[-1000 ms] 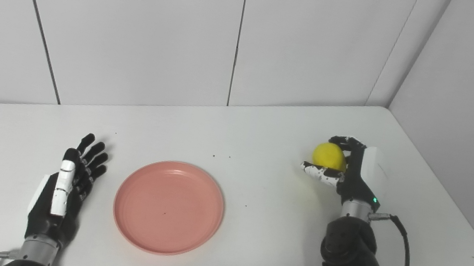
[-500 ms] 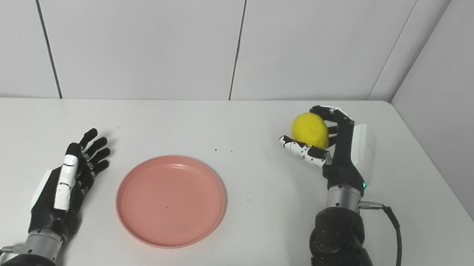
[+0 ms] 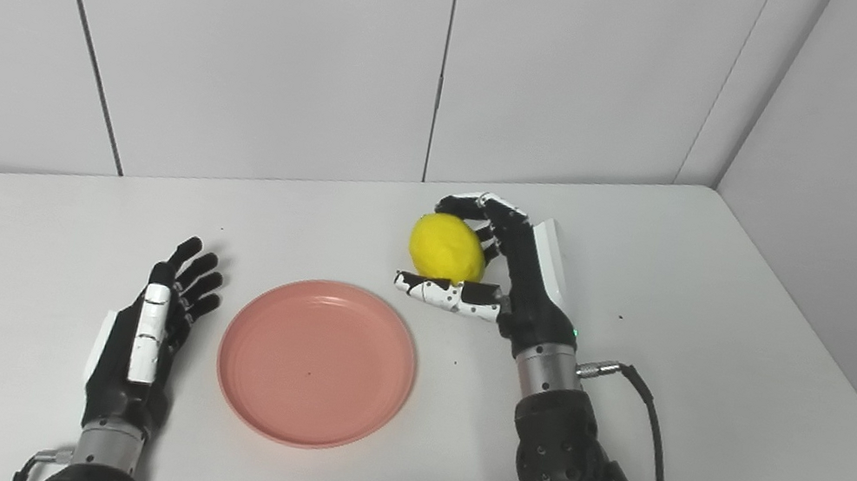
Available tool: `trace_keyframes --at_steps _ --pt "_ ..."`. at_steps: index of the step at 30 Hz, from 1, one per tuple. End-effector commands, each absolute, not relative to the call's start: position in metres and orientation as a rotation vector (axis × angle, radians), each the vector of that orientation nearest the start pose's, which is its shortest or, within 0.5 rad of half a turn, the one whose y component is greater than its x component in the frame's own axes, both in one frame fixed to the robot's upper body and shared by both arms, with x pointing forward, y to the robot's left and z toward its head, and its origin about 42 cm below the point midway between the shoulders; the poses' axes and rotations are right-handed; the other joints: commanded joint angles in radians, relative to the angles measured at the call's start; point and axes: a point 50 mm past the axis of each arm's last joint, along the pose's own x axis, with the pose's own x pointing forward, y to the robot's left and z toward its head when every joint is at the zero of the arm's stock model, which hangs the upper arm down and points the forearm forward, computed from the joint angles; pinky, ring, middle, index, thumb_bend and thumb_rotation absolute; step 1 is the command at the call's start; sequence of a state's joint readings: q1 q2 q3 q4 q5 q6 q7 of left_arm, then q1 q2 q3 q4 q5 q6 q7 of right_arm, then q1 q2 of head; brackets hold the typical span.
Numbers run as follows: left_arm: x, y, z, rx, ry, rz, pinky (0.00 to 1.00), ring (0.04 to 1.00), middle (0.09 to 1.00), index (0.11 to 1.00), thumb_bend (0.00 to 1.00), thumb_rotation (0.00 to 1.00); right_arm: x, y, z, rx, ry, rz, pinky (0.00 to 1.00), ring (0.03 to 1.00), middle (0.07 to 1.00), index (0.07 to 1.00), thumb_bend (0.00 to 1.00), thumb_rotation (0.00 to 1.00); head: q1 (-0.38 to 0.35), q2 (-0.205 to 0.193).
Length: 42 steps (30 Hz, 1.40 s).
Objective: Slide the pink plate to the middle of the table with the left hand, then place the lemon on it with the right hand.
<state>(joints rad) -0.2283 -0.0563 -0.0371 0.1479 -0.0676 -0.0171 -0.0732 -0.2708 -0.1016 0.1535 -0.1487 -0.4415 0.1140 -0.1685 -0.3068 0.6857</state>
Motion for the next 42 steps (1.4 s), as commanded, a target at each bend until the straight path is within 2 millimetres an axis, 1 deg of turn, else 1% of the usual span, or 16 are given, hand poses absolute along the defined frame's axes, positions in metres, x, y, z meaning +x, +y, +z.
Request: trace_keyframes --at_steps 1,4,6,10,12,14,16,18,20,21,23,26,30,34,40,42 --pt "0.351 0.152 0.133 -0.103 -0.118 -0.187 0.87 0.881 0.885 0.882 0.64 1.00 0.350 -0.179 0.228 -0.498 -0.478 -0.048 0.29 0.441 0.498 0.547 0.52 0.00 0.010 -0.001" --pt "0.349 0.149 0.135 -0.081 -0.120 -0.200 0.88 0.891 0.899 0.898 0.63 1.00 0.351 -0.170 0.225 -0.496 -0.483 -0.018 0.19 0.444 0.489 0.549 0.52 0.00 0.033 -0.004" --pt "0.348 0.147 0.135 -0.079 -0.118 -0.208 0.88 0.898 0.907 0.907 0.64 1.00 0.351 -0.165 0.224 -0.522 -0.493 0.000 0.22 0.446 0.488 0.548 0.52 0.00 0.055 -0.006" --pt "0.346 0.143 0.135 -0.063 -0.107 -0.214 0.89 0.902 0.909 0.913 0.63 1.00 0.351 -0.158 0.222 -0.601 -0.500 0.013 0.23 0.446 0.486 0.538 0.52 0.00 0.077 -0.010" --pt "0.346 0.141 0.135 -0.065 -0.105 -0.213 0.89 0.904 0.910 0.913 0.62 1.00 0.352 -0.155 0.219 -0.598 -0.504 0.046 0.21 0.445 0.485 0.533 0.52 0.00 0.082 -0.013" --pt "0.346 0.139 0.135 -0.075 -0.101 -0.216 0.90 0.908 0.912 0.916 0.62 1.00 0.352 -0.151 0.214 -0.543 -0.505 0.092 0.24 0.446 0.485 0.530 0.52 0.00 0.091 -0.014" --pt "0.346 0.137 0.136 -0.087 -0.095 -0.215 0.92 0.914 0.922 0.926 0.61 1.00 0.353 -0.145 0.207 -0.480 -0.502 0.133 0.36 0.436 0.505 0.525 0.52 0.00 0.104 -0.014" --pt "0.346 0.136 0.136 -0.092 -0.095 -0.210 0.92 0.914 0.922 0.925 0.60 1.00 0.354 -0.142 0.202 -0.479 -0.499 0.147 0.39 0.438 0.506 0.531 0.52 0.00 0.121 -0.014" --pt "0.346 0.135 0.136 -0.092 -0.098 -0.206 0.91 0.914 0.919 0.922 0.60 1.00 0.353 -0.140 0.200 -0.493 -0.494 0.153 0.32 0.409 0.519 0.539 0.52 0.00 0.138 -0.015" --pt "0.346 0.134 0.136 -0.092 -0.098 -0.206 0.91 0.914 0.919 0.922 0.60 1.00 0.353 -0.139 0.197 -0.501 -0.482 0.162 0.32 0.408 0.520 0.539 0.52 0.00 0.146 -0.016" --pt "0.346 0.132 0.135 -0.092 -0.098 -0.209 0.91 0.915 0.919 0.925 0.60 1.00 0.352 -0.136 0.194 -0.511 -0.460 0.178 0.27 0.437 0.494 0.545 0.52 0.00 0.161 -0.015" --pt "0.346 0.129 0.135 -0.089 -0.100 -0.216 0.92 0.917 0.923 0.931 0.60 1.00 0.349 -0.134 0.189 -0.522 -0.453 0.197 0.23 0.445 0.486 0.548 0.52 0.00 0.179 -0.015" --pt "0.346 0.123 0.136 -0.077 -0.102 -0.224 0.93 0.923 0.928 0.936 0.60 1.00 0.347 -0.137 0.185 -0.539 -0.449 0.219 0.22 0.446 0.485 0.547 0.52 0.00 0.227 -0.015" --pt "0.346 0.119 0.136 -0.071 -0.106 -0.226 0.92 0.922 0.926 0.934 0.59 1.00 0.346 -0.140 0.182 -0.586 -0.438 0.235 0.23 0.446 0.485 0.550 0.52 0.00 0.237 -0.017" --pt "0.346 0.118 0.137 -0.075 -0.097 -0.228 0.95 0.928 0.934 0.939 0.59 1.00 0.348 -0.141 0.176 -0.618 -0.414 0.253 0.20 0.445 0.485 0.560 0.52 0.00 0.233 -0.017" --pt "0.347 0.119 0.137 -0.064 -0.104 -0.229 0.94 0.926 0.935 0.941 0.59 1.00 0.349 -0.141 0.174 -0.646 -0.416 0.260 0.27 0.448 0.487 0.563 0.52 0.00 0.232 -0.018"
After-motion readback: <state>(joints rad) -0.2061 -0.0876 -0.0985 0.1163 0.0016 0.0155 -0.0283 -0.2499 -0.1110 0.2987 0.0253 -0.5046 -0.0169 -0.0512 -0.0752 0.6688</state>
